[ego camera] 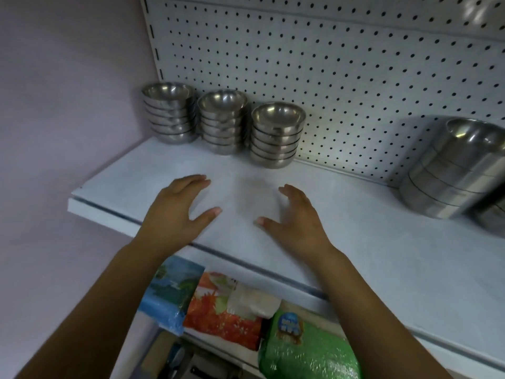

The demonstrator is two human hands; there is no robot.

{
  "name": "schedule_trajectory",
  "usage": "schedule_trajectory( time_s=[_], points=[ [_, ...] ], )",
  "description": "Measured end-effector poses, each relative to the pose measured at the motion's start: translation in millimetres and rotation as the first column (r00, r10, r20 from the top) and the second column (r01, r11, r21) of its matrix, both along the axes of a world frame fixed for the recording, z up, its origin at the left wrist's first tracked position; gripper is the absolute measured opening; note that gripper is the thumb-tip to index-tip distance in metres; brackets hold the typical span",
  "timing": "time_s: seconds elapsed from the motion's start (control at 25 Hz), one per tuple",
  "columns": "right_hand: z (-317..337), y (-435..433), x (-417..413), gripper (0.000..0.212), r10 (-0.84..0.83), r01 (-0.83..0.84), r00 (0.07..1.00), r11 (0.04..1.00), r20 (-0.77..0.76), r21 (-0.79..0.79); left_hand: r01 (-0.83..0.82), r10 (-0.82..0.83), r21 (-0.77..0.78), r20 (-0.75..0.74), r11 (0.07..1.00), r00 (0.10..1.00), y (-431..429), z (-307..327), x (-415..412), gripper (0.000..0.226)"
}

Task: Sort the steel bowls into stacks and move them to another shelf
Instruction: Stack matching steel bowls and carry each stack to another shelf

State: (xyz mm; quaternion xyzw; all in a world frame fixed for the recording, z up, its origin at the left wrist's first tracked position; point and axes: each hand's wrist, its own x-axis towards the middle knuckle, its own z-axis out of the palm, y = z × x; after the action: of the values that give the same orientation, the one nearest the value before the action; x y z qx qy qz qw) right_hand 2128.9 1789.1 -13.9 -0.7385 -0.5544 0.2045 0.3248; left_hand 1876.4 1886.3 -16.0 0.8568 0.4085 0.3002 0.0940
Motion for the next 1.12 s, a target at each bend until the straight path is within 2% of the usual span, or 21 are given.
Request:
schedule_trajectory(
  time_s=[0.16,0.32,0.44,0.52,0.76,0.88,0.96,1.12],
  points=[
    [1,-32,-61,0.077,0.130,-0.128,0.991,0.986,-0.011,0.108,-0.151,0.157,-0.084,0.071,0.985,0.985,-66,-20,-62,0.065],
    [3,-45,-134,0.062,0.314,-0.302,0.949,0.930,-0.026,0.211,-0.317,0.327,-0.092,0.119,0.944,0.938,-125,-26,-141,0.064],
    [-4,-56,-206,0.049,0.470,-0.450,0.878,0.875,-0.092,0.176,-0.493,0.497,-0.066,0.157,0.868,0.854,-181,-29,-212,0.061],
    [-9,-70,-261,0.044,0.596,-0.580,0.798,0.800,-0.095,0.152,-0.613,0.615,-0.078,0.185,0.787,0.766,-233,-30,-259,0.061],
    [-23,-159,-435,0.051,0.902,-0.907,0.418,0.421,-0.113,0.010,-0.900,0.917,-0.179,0.095,0.398,0.387,-441,-35,-372,0.054],
    [-28,-218,-505,0.049,0.958,-0.969,0.245,0.248,-0.152,0.003,-0.956,0.975,-0.196,0.055,0.220,0.213,-540,-37,-402,0.055],
    [-31,-260,-549,0.047,0.981,-0.993,0.119,0.121,-0.156,0.008,-0.976,0.998,-0.207,0.027,0.068,0.064,-600,-37,-415,0.055],
    [-34,-333,-615,0.045,0.979,-0.988,-0.150,-0.144,-0.141,0.053,-0.951,0.979,-0.242,0.017,-0.193,-0.203,-689,-32,-416,0.055]
  ],
)
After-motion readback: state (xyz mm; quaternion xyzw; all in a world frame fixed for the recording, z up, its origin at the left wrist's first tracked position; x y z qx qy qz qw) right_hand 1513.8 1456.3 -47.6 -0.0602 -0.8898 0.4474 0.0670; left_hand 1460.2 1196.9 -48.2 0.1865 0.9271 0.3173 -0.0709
